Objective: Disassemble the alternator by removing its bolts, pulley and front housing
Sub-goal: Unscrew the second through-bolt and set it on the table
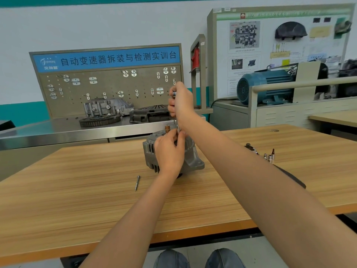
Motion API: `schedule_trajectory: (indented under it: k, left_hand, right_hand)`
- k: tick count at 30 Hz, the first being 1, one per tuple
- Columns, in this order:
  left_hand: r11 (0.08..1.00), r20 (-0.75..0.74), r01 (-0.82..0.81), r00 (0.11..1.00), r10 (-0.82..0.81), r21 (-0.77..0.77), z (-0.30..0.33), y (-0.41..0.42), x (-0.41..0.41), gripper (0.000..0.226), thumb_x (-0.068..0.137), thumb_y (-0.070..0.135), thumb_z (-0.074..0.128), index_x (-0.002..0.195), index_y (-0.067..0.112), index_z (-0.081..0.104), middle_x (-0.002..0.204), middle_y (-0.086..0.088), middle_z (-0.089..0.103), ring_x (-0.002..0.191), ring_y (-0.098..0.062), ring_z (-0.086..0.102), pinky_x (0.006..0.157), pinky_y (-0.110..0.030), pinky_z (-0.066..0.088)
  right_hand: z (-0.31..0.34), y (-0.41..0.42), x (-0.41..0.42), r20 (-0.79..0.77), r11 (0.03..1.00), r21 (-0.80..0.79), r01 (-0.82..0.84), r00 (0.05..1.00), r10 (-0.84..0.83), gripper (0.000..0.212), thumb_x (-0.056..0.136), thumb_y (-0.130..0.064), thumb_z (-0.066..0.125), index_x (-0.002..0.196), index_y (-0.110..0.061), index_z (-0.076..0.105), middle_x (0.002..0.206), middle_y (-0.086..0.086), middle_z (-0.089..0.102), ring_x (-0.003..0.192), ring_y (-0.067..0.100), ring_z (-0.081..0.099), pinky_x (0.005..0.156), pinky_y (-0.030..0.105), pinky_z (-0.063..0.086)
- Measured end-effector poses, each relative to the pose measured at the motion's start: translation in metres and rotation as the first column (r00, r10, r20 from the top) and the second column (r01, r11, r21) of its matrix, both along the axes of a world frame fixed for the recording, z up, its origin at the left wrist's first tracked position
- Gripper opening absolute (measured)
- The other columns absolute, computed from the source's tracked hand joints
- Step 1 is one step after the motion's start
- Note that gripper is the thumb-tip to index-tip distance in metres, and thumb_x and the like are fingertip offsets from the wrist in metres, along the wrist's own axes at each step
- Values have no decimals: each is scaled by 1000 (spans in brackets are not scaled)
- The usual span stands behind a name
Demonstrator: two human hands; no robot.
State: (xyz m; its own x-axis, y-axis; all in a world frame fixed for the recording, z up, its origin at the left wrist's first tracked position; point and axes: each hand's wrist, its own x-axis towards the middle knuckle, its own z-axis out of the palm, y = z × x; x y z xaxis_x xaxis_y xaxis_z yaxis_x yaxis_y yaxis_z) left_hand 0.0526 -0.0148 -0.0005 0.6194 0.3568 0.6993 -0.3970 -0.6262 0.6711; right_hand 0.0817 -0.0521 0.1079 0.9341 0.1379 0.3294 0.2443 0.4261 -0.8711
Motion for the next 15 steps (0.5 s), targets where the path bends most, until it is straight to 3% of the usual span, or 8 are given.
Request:
schedule_trajectory:
  k: [2,5,7,9,11,15]
  left_hand:
    - [1000,2,-14,1000,14,-4,0,0,0,28,96,20,48,73,8,57,64,-8,58,82,-41,57,78,-48,45]
    - [998,-2,-56,998,56,-5,1,-3,-4,41,90,5,50,55,22,36,53,7,38,85,-47,54,75,-53,43]
    - [996,-16,-83,996,83,13,1,-2,-3,48,87,0,49,52,25,27,52,11,32,86,-46,53,73,-48,40]
    - [993,-80,-109,990,113,53,2,-1,-2,46,88,0,48,53,22,28,54,10,33,87,-38,54,76,-39,36]
    - [993,-127,-110,985,114,45,2,-1,0,45,90,1,47,53,21,30,55,9,34,90,-36,55,80,-39,38]
    - [997,-52,-71,996,70,-27,2,-3,-2,49,86,0,50,50,25,27,51,10,32,87,-48,53,75,-52,42]
  right_hand:
    - [-3,5,-5,51,985,-10,174,984,-173,28,93,-15,36,64,-16,36,55,-2,30,49,11,25,47,25,24]
    - [-8,11,-10,126,915,-41,400,911,-393,26,96,-22,35,71,-17,37,60,-4,36,53,11,32,52,27,27]
    - [-9,16,-11,114,874,-39,484,871,-477,16,97,-24,34,84,-17,40,72,-1,45,56,12,38,51,28,28]
    - [-5,20,-12,61,845,-11,534,844,-533,11,98,-25,35,94,-16,40,94,5,48,61,13,41,51,28,30]
    - [-1,22,-13,22,836,-2,549,835,-549,14,98,-26,37,103,-14,42,105,8,46,67,15,43,54,29,33]
    - [0,19,-10,23,863,-5,505,863,-505,6,97,-20,38,102,-16,39,99,6,49,66,13,44,57,29,37]
